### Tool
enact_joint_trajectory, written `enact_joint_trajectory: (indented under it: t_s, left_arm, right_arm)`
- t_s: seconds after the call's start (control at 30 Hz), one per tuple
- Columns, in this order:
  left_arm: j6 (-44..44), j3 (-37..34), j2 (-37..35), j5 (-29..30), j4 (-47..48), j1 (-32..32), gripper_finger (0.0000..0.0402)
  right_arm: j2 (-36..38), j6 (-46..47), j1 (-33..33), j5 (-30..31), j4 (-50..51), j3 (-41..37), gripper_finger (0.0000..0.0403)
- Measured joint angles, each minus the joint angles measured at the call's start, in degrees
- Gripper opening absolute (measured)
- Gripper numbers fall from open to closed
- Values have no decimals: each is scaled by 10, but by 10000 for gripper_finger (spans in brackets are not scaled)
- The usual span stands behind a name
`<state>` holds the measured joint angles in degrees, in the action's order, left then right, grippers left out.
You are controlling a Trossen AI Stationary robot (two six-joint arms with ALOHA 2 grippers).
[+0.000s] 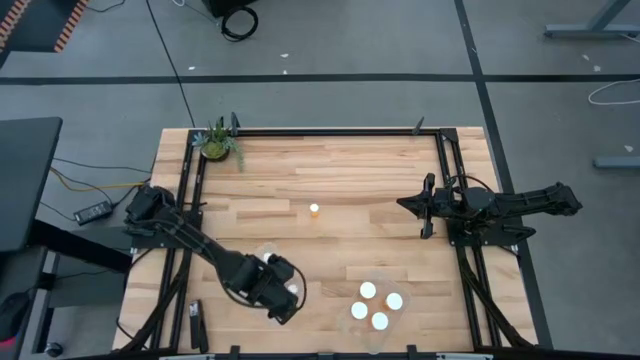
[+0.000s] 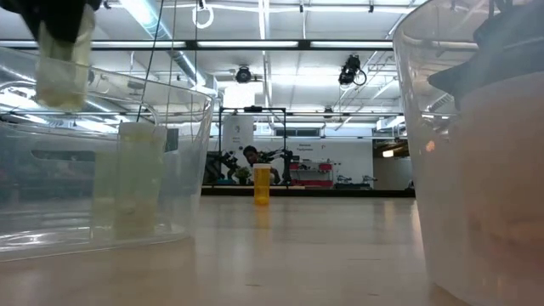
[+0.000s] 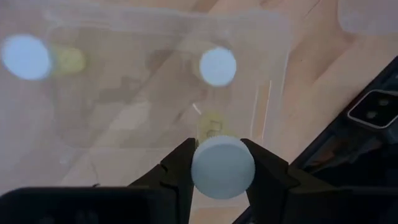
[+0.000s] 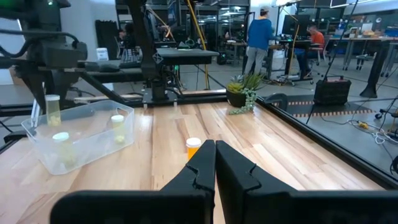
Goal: Pick and place medicine bottles into bin by pill shape (circle, oval)
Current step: Put the small yellow pill bottle into the left transparent bin
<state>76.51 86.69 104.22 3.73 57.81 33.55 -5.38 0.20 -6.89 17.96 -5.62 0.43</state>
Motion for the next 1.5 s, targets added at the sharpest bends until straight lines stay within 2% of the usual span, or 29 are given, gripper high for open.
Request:
enact_joint_trajectory:
  t_s: [0.2, 0.53, 0.73, 1.0, 1.5]
  left_arm:
    - [21, -1, 27, 16, -2, 20, 130]
    - [8, -1, 76, 13, -5, 19, 122]
    - [8, -1, 97, 9, -6, 20, 130]
    - [8, -1, 103, 3, -8, 21, 128]
    - [8, -1, 103, 3, -5, 20, 217]
  right_arm:
    - [-1, 0, 0, 0, 0, 0, 19]
    - [-3, 0, 0, 0, 6, 0, 19]
    - [-3, 0, 0, 0, 12, 0, 19]
    - [-3, 0, 0, 0, 13, 0, 19]
    - [-3, 0, 0, 0, 13, 0, 19]
